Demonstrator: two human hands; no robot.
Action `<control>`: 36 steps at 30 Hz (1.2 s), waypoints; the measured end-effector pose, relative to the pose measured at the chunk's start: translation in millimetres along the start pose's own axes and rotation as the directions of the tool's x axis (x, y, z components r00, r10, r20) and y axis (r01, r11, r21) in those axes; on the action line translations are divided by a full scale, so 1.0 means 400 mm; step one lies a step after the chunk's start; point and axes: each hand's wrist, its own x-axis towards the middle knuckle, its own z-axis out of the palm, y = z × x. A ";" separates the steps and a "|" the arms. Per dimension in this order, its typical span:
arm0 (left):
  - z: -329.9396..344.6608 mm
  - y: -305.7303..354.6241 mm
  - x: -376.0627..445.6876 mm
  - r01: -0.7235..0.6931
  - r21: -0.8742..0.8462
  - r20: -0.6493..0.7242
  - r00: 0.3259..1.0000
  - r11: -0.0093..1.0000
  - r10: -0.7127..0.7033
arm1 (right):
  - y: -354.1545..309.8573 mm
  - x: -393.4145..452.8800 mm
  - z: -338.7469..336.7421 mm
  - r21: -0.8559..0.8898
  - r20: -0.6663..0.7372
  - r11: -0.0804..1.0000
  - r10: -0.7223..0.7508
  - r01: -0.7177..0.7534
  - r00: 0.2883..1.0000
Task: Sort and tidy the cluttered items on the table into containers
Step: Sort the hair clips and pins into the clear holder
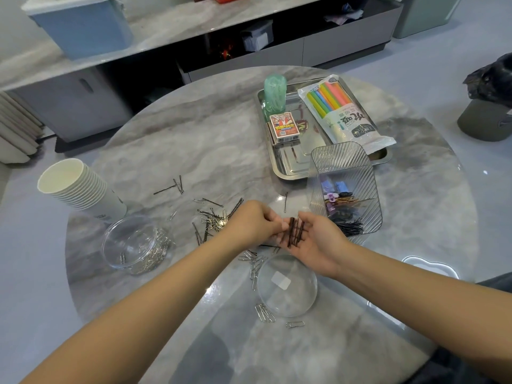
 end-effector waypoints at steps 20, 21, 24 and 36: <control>0.023 -0.024 0.094 0.058 0.499 -0.163 0.986 0.865 0.028 | 0.004 0.006 0.001 -0.018 -0.075 1.000 -0.023 0.021 0.997; 0.019 -0.029 0.073 0.062 0.525 -0.145 0.989 0.849 0.017 | 0.005 0.003 0.001 -0.015 -0.067 1.000 -0.021 0.020 0.997; 0.007 -0.033 0.005 0.047 0.426 -0.088 0.996 0.903 -0.010 | 0.004 0.003 0.003 -0.017 -0.038 1.000 -0.013 0.012 0.999; -0.035 -0.079 -0.033 0.087 0.090 -0.345 0.937 0.992 -0.051 | 0.008 -0.001 0.008 -0.065 0.113 0.992 0.113 -0.106 0.987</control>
